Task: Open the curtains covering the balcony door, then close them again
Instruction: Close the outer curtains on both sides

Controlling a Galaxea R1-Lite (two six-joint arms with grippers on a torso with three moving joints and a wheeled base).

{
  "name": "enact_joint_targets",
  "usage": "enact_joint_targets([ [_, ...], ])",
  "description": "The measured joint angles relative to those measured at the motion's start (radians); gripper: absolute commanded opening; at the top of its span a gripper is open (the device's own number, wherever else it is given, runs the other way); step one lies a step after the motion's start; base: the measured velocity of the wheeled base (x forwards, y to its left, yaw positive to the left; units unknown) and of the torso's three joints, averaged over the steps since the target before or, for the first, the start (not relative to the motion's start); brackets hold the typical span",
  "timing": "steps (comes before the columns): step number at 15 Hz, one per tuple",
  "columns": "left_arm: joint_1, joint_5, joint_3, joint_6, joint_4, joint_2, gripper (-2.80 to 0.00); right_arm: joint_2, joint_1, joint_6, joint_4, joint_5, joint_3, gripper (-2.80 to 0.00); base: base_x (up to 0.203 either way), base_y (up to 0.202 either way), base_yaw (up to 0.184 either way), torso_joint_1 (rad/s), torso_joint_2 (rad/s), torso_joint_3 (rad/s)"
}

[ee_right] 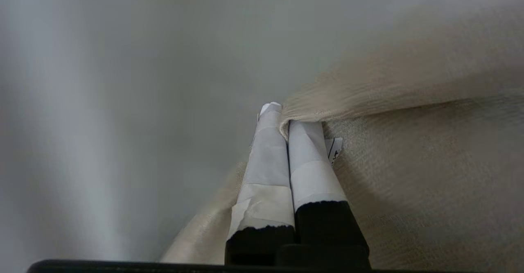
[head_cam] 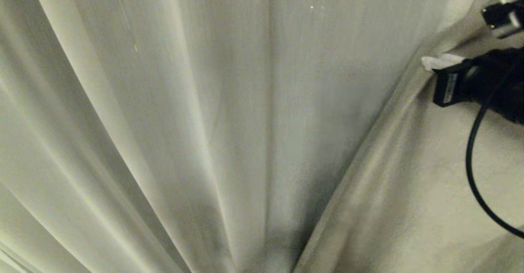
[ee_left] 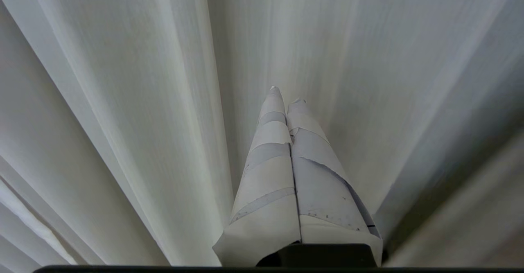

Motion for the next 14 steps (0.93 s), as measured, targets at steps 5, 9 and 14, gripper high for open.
enact_joint_targets([
  [5, 0.000, 0.000, 0.000, 0.000, 0.000, 0.000, -2.80, -0.127, -0.315, 0.094, -0.002, 0.066, 0.187, -2.80, 0.000, 0.000, 0.000, 0.000, 0.00, 0.000],
  [9, 0.000, 0.000, 0.000, 0.000, 0.000, 0.000, -2.80, -0.180, -0.396, 0.106, 0.005, 0.124, 0.223, -2.80, 0.000, 0.000, 0.000, 0.000, 0.00, 0.000],
  [14, 0.000, 0.000, 0.000, 0.000, 0.000, 0.000, -2.80, -0.215, -0.405, 0.107, 0.015, 0.126, 0.231, 0.00, 0.000, 0.000, 0.000, 0.000, 0.00, 0.000],
])
